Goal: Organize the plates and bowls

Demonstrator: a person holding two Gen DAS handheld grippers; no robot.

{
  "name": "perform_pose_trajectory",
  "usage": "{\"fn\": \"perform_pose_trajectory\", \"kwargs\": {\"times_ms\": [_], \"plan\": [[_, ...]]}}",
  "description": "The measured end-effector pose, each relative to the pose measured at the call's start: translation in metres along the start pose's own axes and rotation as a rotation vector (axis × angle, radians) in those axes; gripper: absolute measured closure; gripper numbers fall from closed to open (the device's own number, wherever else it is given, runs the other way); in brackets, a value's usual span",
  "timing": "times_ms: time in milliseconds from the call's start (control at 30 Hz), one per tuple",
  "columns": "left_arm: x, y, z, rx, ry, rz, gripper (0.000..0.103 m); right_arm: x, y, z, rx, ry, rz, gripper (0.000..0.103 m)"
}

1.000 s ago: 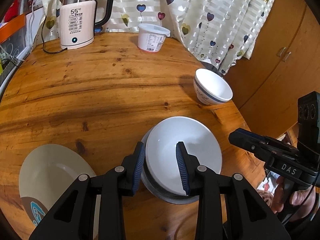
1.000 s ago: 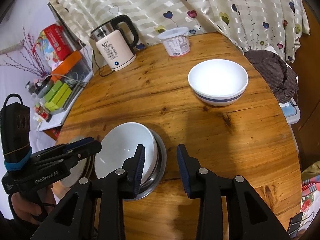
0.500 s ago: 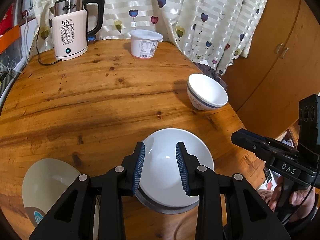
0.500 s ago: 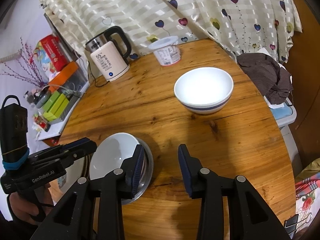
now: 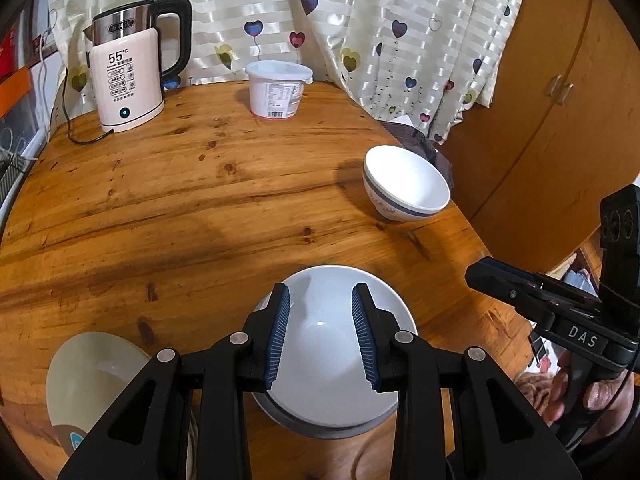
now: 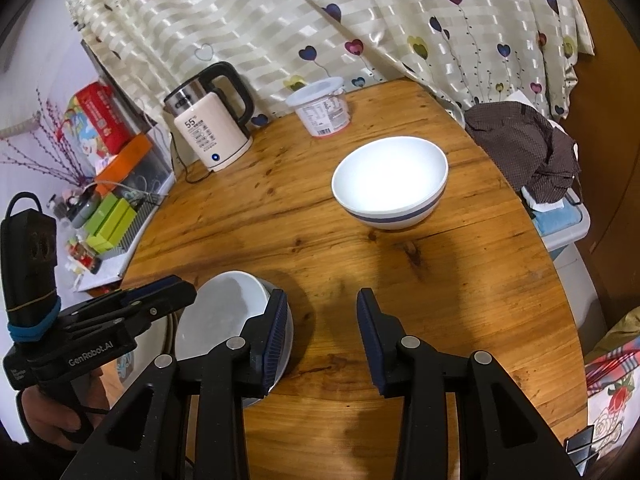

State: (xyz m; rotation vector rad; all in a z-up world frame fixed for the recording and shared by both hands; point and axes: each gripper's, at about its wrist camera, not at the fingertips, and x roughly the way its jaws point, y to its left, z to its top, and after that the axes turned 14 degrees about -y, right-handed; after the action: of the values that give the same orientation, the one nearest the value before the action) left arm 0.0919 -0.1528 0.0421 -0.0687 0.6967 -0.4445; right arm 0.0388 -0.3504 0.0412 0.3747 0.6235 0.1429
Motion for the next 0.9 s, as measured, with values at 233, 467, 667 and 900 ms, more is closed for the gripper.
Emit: {"fn": "perform_pose_trajectory", "kwargs": {"times_ms": [233,467,667,900], "plan": [[0.004,-0.005,0.003,0.025,0.0,0.01,0.069,0.0,-0.003,0.001,-0.001,0.0,-0.002,0.067],[0.01,-0.008,0.006,0.034,0.008,0.001,0.069,0.001,-0.011,0.002,0.007,0.007,-0.01,0.067],[0.018,-0.008,0.012,0.019,0.024,-0.026,0.069,0.003,-0.019,0.007,0.021,0.005,-0.03,0.067],[0.028,-0.014,0.022,0.018,0.039,-0.057,0.069,0.005,-0.031,0.014,0.04,-0.004,-0.054,0.067]]}}
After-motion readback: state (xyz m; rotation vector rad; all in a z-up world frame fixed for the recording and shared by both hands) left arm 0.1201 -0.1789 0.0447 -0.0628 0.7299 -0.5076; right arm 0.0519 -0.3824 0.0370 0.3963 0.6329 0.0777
